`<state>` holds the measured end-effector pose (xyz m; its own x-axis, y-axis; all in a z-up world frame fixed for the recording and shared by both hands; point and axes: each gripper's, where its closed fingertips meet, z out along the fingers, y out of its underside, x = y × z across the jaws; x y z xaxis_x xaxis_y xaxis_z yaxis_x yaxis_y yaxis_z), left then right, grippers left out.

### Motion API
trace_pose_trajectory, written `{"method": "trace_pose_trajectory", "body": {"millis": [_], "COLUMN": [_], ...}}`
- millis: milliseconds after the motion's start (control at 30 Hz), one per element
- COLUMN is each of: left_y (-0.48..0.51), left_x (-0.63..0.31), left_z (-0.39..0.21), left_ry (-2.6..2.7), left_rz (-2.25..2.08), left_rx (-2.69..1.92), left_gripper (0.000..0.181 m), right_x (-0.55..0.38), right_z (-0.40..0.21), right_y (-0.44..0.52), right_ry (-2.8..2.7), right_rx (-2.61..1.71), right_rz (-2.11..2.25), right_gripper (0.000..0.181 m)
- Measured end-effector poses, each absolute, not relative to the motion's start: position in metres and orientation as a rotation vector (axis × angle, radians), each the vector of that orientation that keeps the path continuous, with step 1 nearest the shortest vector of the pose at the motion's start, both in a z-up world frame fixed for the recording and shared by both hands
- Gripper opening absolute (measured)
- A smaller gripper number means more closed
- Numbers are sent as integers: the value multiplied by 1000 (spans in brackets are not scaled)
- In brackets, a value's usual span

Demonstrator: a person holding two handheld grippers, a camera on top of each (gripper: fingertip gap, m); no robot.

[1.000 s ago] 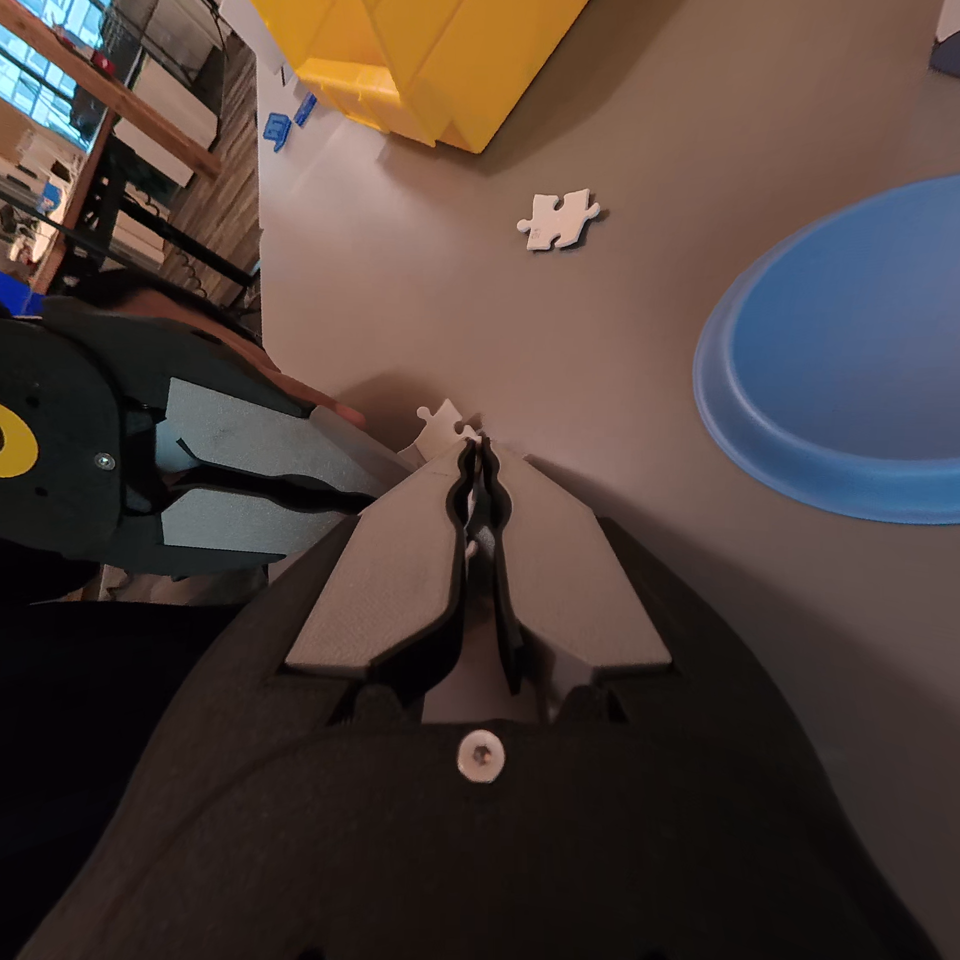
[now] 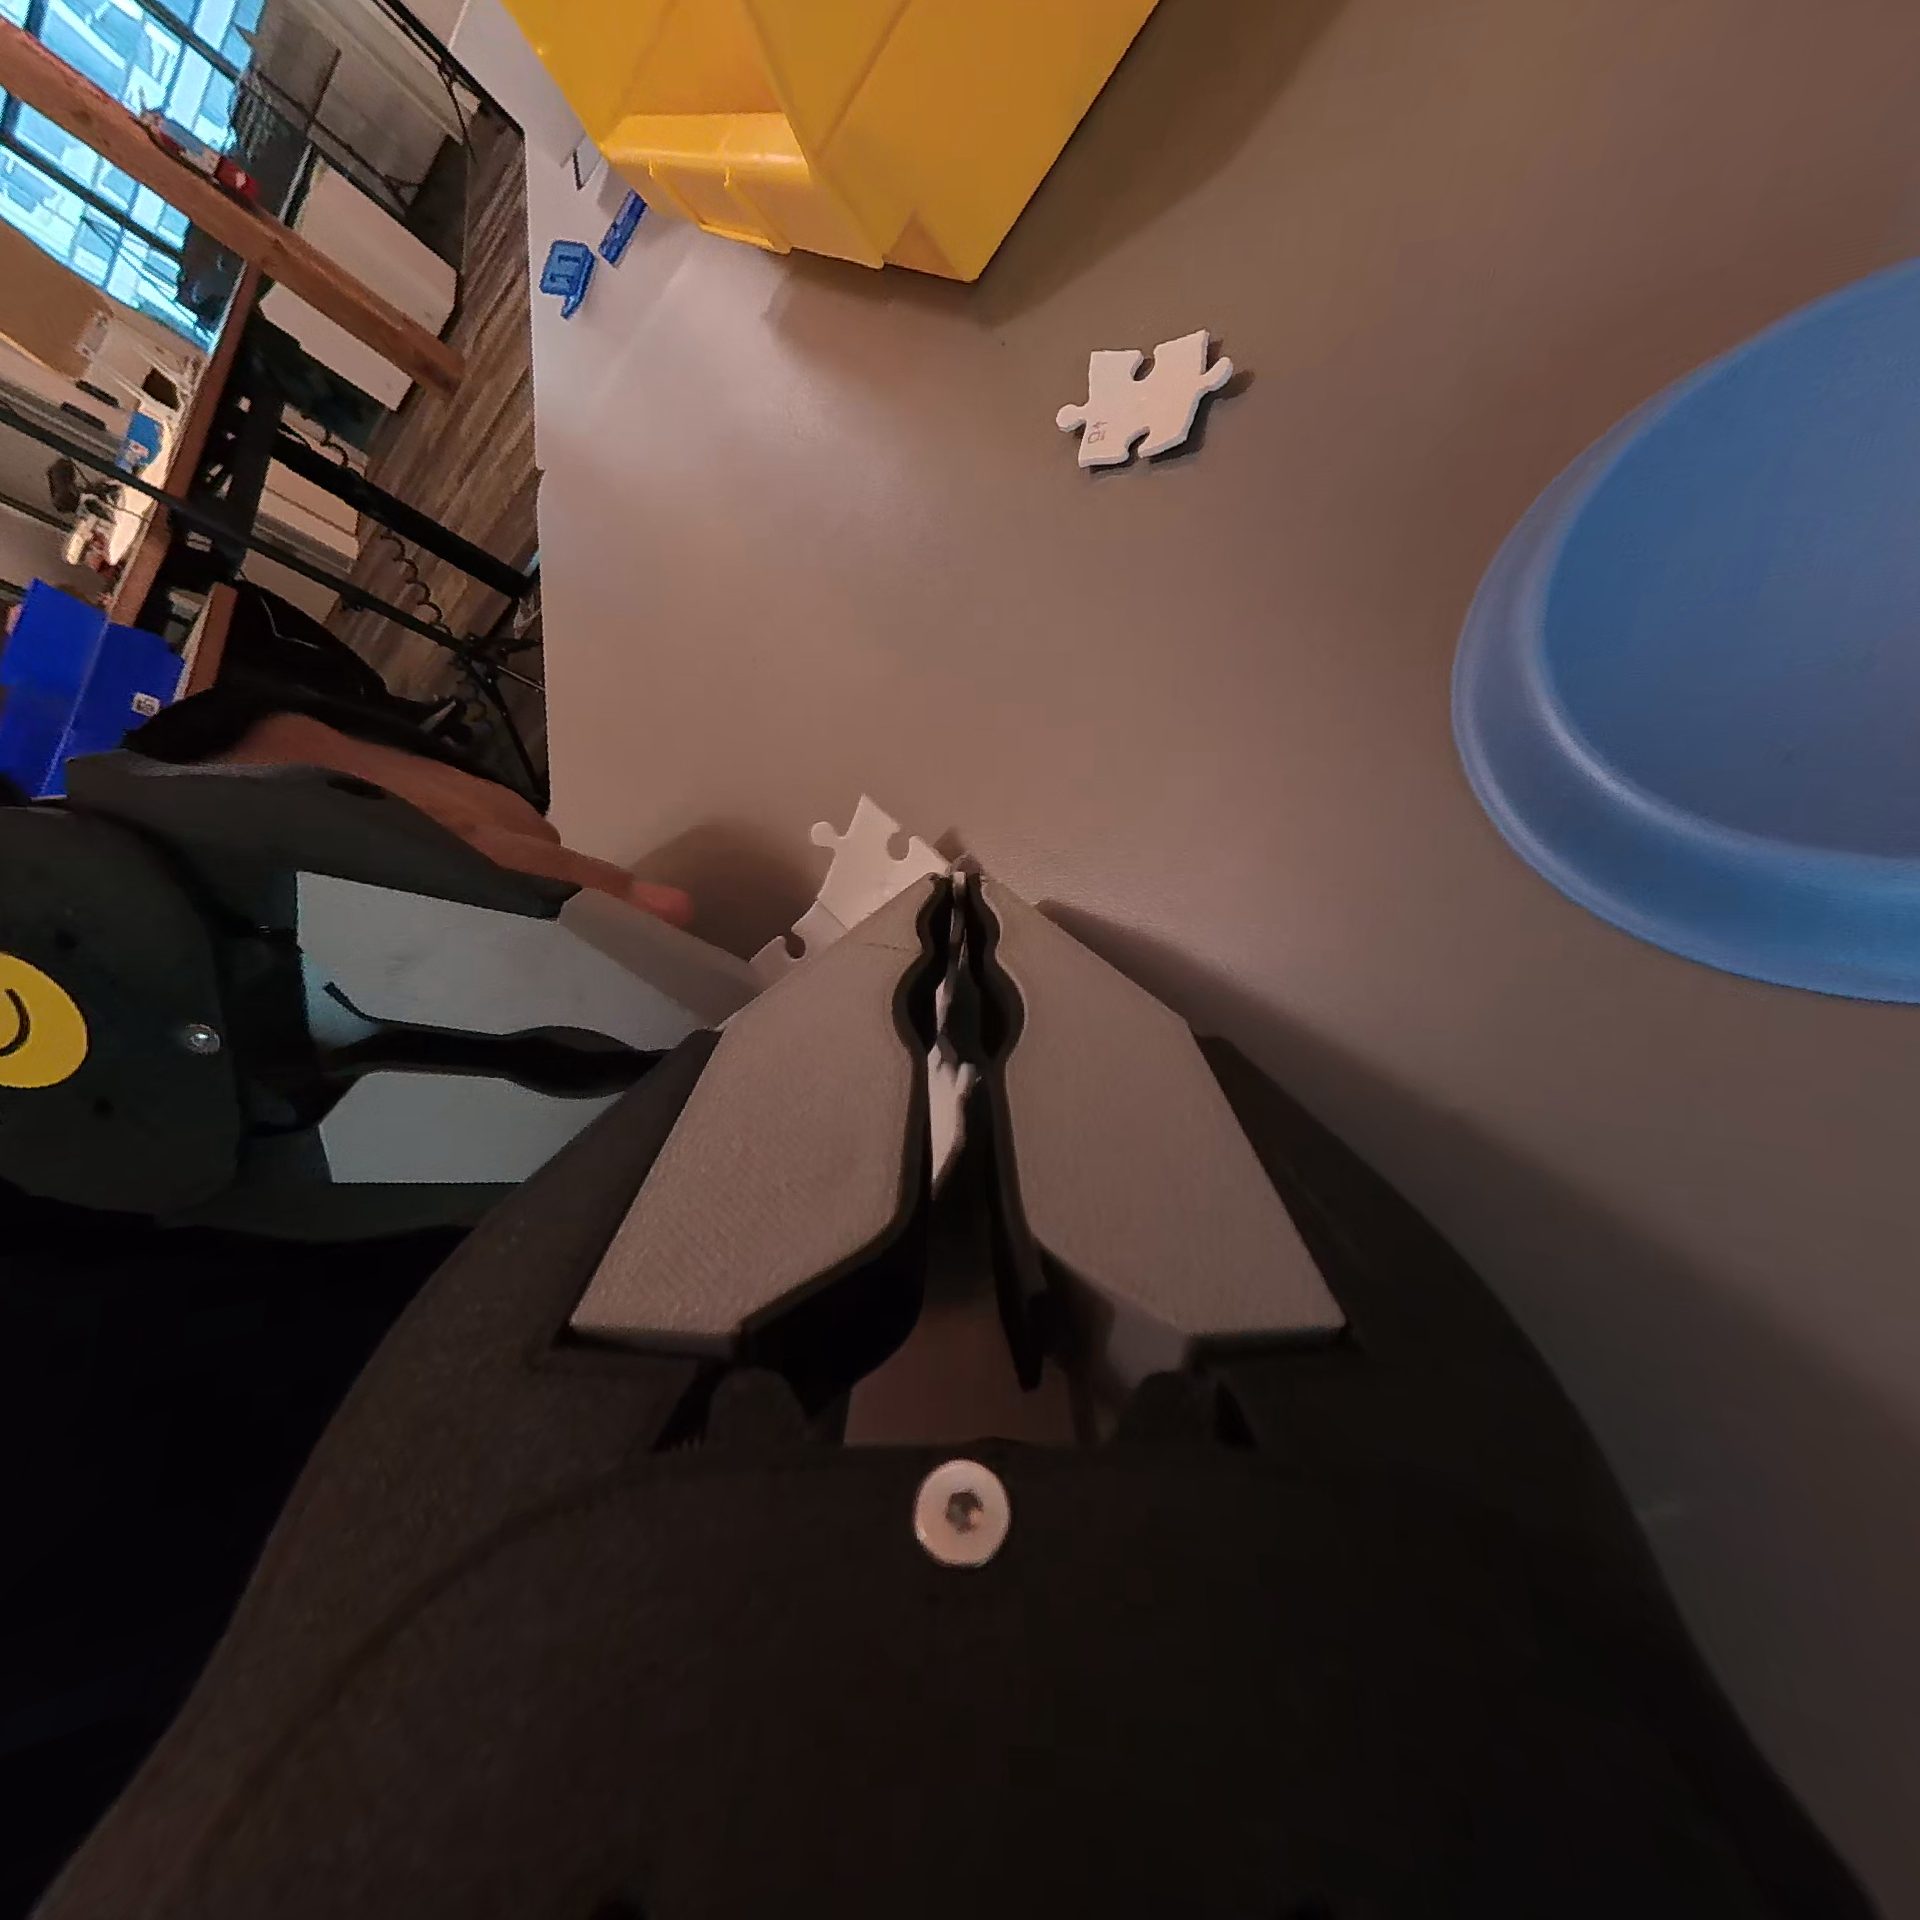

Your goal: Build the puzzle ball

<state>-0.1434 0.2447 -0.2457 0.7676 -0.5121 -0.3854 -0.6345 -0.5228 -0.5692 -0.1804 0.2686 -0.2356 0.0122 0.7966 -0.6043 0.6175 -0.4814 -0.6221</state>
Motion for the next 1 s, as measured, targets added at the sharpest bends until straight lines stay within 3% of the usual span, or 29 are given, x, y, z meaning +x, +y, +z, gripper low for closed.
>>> {"method": "trace_pose_trajectory", "body": {"millis": [1000], "left_y": [249], "left_x": [-147], "left_z": [-245], "left_ry": [799], "left_rz": [220], "left_rx": [-2222], "left_gripper": [0], "right_x": [-182], "right_z": [-237], "right_y": [266], "right_ry": [-1486], "right_rx": [-2129], "right_rz": [1498], "right_gripper": [0]}}
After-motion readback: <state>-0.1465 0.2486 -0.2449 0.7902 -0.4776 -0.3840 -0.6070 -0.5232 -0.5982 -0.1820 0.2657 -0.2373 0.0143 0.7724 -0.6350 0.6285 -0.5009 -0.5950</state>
